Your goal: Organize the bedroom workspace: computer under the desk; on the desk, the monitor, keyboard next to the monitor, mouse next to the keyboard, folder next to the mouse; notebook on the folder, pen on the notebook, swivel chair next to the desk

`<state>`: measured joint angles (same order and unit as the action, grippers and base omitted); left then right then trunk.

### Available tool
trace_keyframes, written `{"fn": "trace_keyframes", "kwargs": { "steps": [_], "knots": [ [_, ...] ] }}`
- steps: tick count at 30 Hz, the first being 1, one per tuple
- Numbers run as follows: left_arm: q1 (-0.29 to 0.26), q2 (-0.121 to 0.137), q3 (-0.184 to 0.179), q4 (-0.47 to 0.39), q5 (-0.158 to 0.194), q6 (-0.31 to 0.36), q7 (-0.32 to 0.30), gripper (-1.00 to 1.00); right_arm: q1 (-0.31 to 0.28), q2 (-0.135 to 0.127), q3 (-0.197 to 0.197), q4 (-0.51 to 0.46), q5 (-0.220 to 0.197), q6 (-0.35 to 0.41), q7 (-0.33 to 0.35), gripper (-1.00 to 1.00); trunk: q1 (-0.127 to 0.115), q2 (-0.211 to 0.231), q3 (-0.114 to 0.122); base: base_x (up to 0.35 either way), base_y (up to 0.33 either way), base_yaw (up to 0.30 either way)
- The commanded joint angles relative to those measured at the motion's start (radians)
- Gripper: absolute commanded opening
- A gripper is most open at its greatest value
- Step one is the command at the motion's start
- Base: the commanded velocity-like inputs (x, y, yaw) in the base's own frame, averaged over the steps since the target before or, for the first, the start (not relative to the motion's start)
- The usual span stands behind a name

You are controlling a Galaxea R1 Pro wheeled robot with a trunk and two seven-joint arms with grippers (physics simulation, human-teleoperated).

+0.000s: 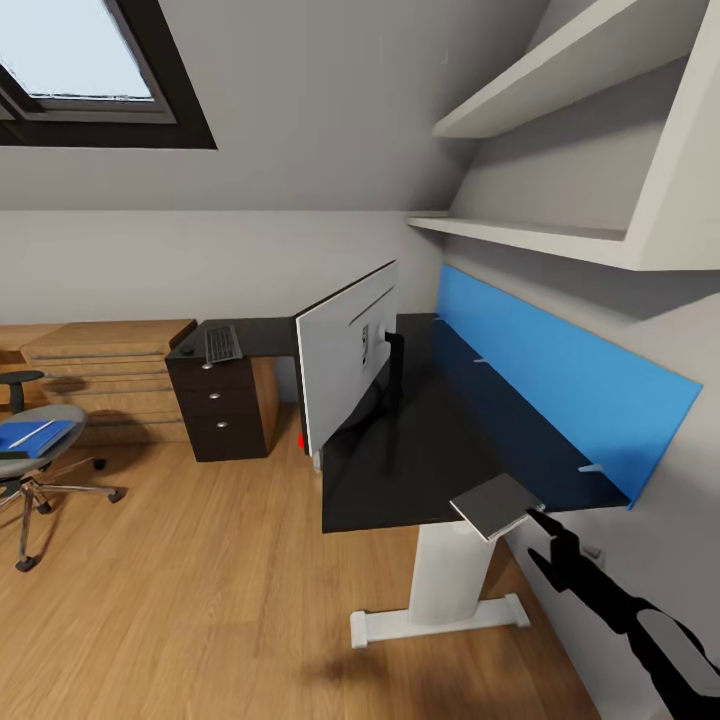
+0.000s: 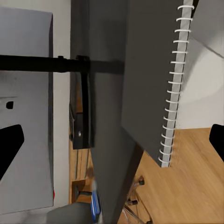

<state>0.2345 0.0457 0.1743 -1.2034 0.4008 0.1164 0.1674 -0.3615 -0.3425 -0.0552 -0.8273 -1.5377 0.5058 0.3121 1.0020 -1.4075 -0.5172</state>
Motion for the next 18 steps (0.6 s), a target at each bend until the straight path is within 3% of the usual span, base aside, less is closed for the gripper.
{"fn": "trace_keyframes", "kwargs": {
  "steps": [1,18],
  "knots": [
    [0.000,0.000,-0.001,-0.003,0.008,0.005,0.004,1.00,-0.001,0.000,-0.002,0.010,-0.005,0.006,0.012,1.00,0.004,-0.008,-0.004,0.000,0.000,0.000],
    [0.000,0.000,-0.001,-0.004,0.008,0.005,0.004,1.00,-0.001,0.002,-0.001,0.016,-0.006,0.001,0.018,1.00,0.069,-0.127,-0.057,0.000,0.000,0.000]
  ]
}}
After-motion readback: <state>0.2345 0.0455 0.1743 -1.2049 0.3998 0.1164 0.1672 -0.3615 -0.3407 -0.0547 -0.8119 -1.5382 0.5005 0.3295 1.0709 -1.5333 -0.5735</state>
